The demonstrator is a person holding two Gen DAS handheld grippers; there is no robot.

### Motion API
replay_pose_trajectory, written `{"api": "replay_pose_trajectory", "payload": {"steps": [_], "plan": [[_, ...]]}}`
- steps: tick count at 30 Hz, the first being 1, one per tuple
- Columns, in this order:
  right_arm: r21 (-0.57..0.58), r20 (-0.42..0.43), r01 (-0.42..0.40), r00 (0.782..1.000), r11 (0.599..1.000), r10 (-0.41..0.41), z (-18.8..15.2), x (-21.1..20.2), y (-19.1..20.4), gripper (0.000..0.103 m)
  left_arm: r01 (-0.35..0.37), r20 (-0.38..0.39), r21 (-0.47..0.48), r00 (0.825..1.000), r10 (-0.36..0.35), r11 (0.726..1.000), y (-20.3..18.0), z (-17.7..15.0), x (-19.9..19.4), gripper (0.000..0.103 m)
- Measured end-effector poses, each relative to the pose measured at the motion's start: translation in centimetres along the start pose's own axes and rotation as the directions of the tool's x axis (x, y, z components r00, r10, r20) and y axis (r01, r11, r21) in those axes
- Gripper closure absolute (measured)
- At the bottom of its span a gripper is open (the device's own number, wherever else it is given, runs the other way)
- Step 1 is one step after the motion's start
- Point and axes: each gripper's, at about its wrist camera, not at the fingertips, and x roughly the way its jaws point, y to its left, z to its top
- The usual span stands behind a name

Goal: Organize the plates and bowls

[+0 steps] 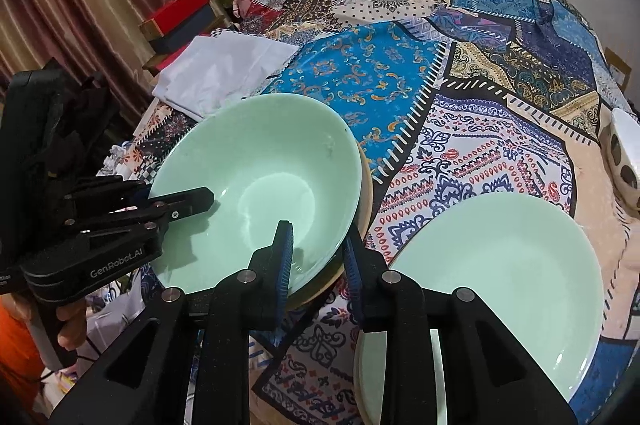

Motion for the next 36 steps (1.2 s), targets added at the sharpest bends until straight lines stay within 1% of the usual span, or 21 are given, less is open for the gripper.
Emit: {"api": "replay_pose_trajectory", "payload": {"steps": [7,11,14,19,22,24,25,26,28,33,35,36], "plan": [[0.004,0.0,0.0,1.0,1.0,0.0,-0.2,-0.1,-0.7,0.079,-0.018,-0.013,0.003,1.0,0.018,1.0,-0.1,0.4,0.4,0.085],[0.013,0.004,-0.015,1.0,1.0,0.015,-0.5,-0.1,-1.1,0.078,-0.038,-0.007,0.01,0.999,0.038,0.999,-0.3,0.7,0.4,0.085],[0.014,0.005,-0.023,1.0,1.0,0.023,-0.5,-0.1,-1.3,0.078,-0.046,-0.018,0.015,0.999,0.047,0.999,-0.5,1.0,0.4,0.085],[0.017,0.04,-0.035,0.999,0.999,0.034,-0.7,-1.3,-1.8,0.078,-0.076,-0.031,0.037,0.997,0.077,0.996,-1.1,1.5,0.1,0.084],[0.021,0.064,-0.023,0.998,1.0,0.022,-0.7,-2.4,-2.4,0.078,-0.075,-0.044,0.022,0.996,0.076,0.997,-1.0,1.9,-0.2,0.08],[0.027,0.081,-0.015,0.997,1.0,0.013,-0.7,-3.2,-3.1,0.078,-0.081,-0.038,0.015,0.996,0.081,0.997,-0.9,2.1,-0.6,0.075],[0.031,0.087,-0.011,0.996,0.999,0.008,-0.7,-3.6,-3.4,0.078,-0.088,-0.03,0.017,0.996,0.089,0.996,-1.0,2.2,-0.9,0.071],[0.037,0.097,-0.002,0.995,0.999,-0.001,-0.7,-4.0,-4.0,0.078,-0.101,-0.013,0.022,0.995,0.101,0.995,-1.1,2.4,-1.5,0.066],[0.047,0.112,0.011,0.994,0.999,-0.016,-0.7,-4.8,-4.7,0.077,-0.109,0.017,0.031,0.994,0.109,0.994,-1.4,2.7,-2.4,0.062],[0.079,0.165,0.052,0.984,0.996,-0.065,-0.9,-7.6,-7.3,0.072,-0.108,0.083,0.053,0.991,0.104,0.993,-3.5,3.8,-4.9,0.06],[0.093,0.187,0.072,0.978,0.993,-0.089,-1.0,-8.8,-8.3,0.067,-0.099,0.117,0.057,0.989,0.092,0.993,-4.7,4.4,-6.0,0.053],[0.099,0.202,0.088,0.974,0.991,-0.107,-1.1,-9.6,-9.0,0.066,-0.089,0.136,0.058,0.987,0.08,0.994,-5.4,4.6,-6.6,0.051]]}}
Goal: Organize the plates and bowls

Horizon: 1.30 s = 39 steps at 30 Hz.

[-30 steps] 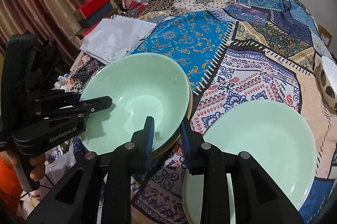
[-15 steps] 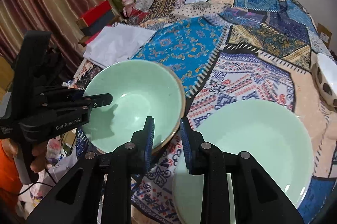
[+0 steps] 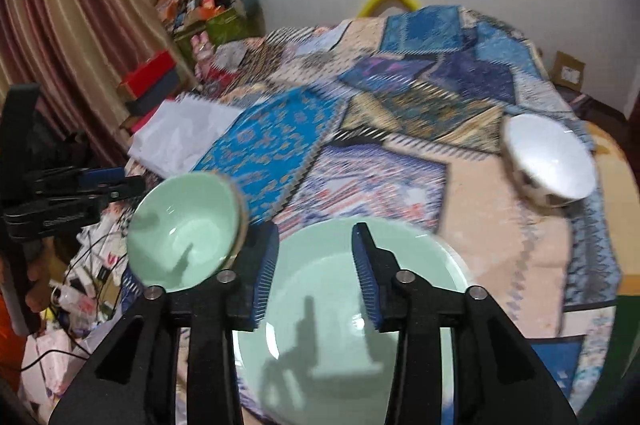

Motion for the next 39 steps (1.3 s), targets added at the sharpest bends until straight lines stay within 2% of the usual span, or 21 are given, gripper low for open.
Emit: {"api": "replay_pose_trajectory", "payload": {"steps": [7,9,11,14,21,25,29,35,39], "plan": [[0.037,0.084,0.113,0.99,0.993,-0.116,0.9,-4.0,-4.8,0.06,0.091,0.118,0.039,0.989,-0.095,0.995,-5.3,2.6,-3.4,0.037],[0.055,0.107,0.144,0.983,0.988,-0.149,1.0,-4.9,-6.3,0.056,0.103,0.145,0.062,0.983,-0.111,0.993,-7.1,3.3,-3.9,0.031],[0.073,0.122,0.17,0.976,0.983,-0.178,1.2,-5.6,-7.7,0.053,0.113,0.173,0.084,0.977,-0.126,0.99,-8.9,4.1,-4.2,0.019],[0.108,0.137,0.202,0.967,0.974,-0.215,1.3,-6.5,-10.0,0.052,0.138,0.186,0.116,0.97,-0.158,0.984,-11.3,5.2,-4.1,0.015],[0.179,0.137,0.274,0.944,0.945,-0.299,1.6,-6.3,-15.4,0.052,0.205,0.14,0.151,0.964,-0.227,0.967,-16.3,7.8,-1.2,0.013],[0.207,0.107,0.3,0.939,0.931,-0.326,1.6,-4.6,-18.1,0.052,0.215,0.11,0.165,0.966,-0.235,0.963,-18.6,9.0,1.5,0.013],[0.237,0.067,0.296,0.945,0.925,-0.32,1.5,-2.7,-20.8,0.053,0.218,0.074,0.176,0.969,-0.234,0.96,-20.5,10.0,4.4,0.013],[0.282,0.009,0.268,0.96,0.921,-0.281,1.6,0.6,-24.3,0.071,0.232,0.015,0.17,0.971,-0.238,0.958,-22.1,11.1,8.4,0.013],[0.309,-0.015,0.251,0.966,0.917,-0.259,2.0,2.2,-26.0,0.074,0.242,-0.019,0.172,0.97,-0.242,0.955,-23.0,11.5,10.8,0.013]]}}
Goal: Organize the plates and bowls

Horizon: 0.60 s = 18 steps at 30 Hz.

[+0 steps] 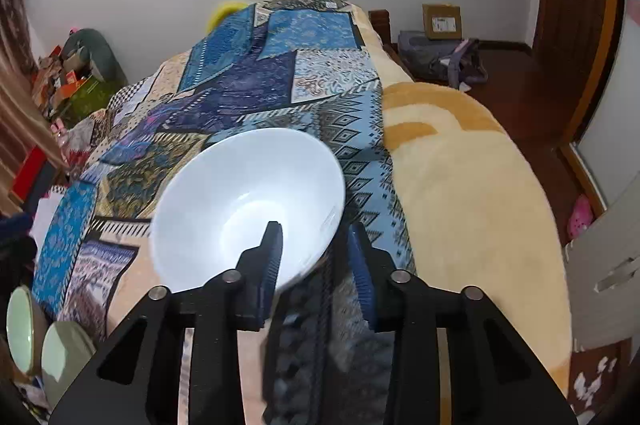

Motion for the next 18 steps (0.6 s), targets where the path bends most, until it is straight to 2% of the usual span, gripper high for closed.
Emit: {"api": "replay_pose_trajectory", "payload": {"steps": [8,11,18], "plan": [[-0.016,-0.067,-0.025,0.997,1.0,0.023,0.8,2.9,-0.5,0.087,0.003,-0.044,0.015,0.999,-0.002,1.0,-0.7,0.5,3.3,0.014],[-0.057,-0.067,-0.014,0.998,0.998,0.01,0.8,3.1,0.1,0.087,0.008,-0.049,0.013,0.999,-0.007,1.0,-1.0,0.7,3.8,0.014],[-0.116,-0.083,-0.093,0.993,0.989,0.084,0.2,2.8,1.6,0.087,0.023,-0.079,-0.008,0.997,-0.024,1.0,-1.3,0.9,5.4,0.014]]}}
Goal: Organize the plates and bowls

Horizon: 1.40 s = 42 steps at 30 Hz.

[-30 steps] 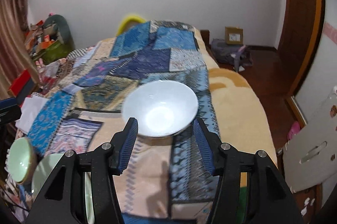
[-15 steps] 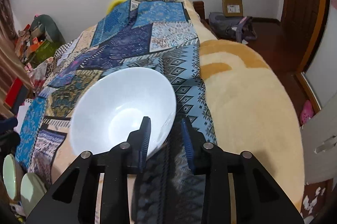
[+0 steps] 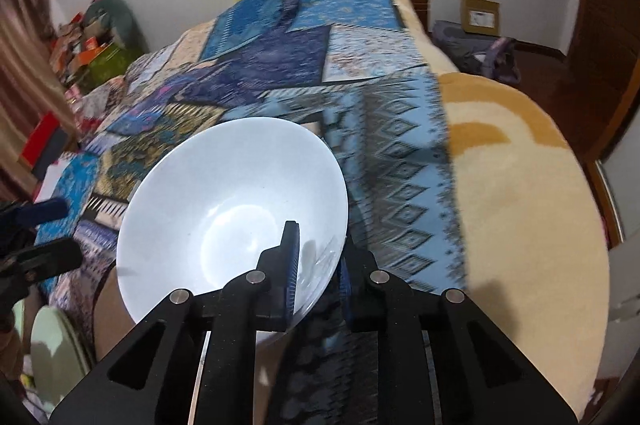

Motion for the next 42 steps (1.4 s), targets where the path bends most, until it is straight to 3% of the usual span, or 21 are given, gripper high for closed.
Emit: {"api": "replay_pose_trajectory", "payload": {"steps": [3,6,11,15,17,25,42], "plan": [[-0.039,-0.009,-0.034,0.999,0.999,0.033,-0.4,-0.1,1.4,0.087,-0.008,-0.024,-0.015,1.0,0.008,1.0,0.2,-0.3,0.9,0.021],[-0.06,-0.02,-0.061,0.998,0.996,0.06,-0.8,-0.2,2.5,0.087,-0.007,-0.075,-0.033,0.997,0.004,0.999,0.7,-0.8,2.1,0.034],[-0.06,-0.032,-0.087,0.996,0.994,0.085,-1.4,0.2,3.3,0.087,0.029,-0.158,-0.069,0.987,-0.04,0.997,1.3,-1.8,3.9,0.063],[-0.045,-0.029,-0.093,0.995,0.995,0.092,-1.6,0.3,3.4,0.087,0.036,-0.157,-0.058,0.987,-0.045,0.998,0.9,-2.2,4.3,0.072],[-0.036,-0.026,-0.098,0.995,0.995,0.097,-1.6,0.2,3.5,0.087,0.061,-0.163,-0.057,0.984,-0.069,0.997,0.6,-2.2,4.3,0.082],[-0.029,-0.009,-0.075,0.997,0.997,0.075,-1.8,-1.4,4.1,0.087,0.07,-0.144,-0.076,0.986,-0.08,0.995,0.2,-2.5,3.3,0.082],[-0.056,0.102,-0.071,0.992,0.996,0.077,-1.8,-8.7,8.3,0.087,0.082,-0.007,-0.057,0.997,-0.083,0.995,0.3,-3.8,-7.0,0.082]]}}
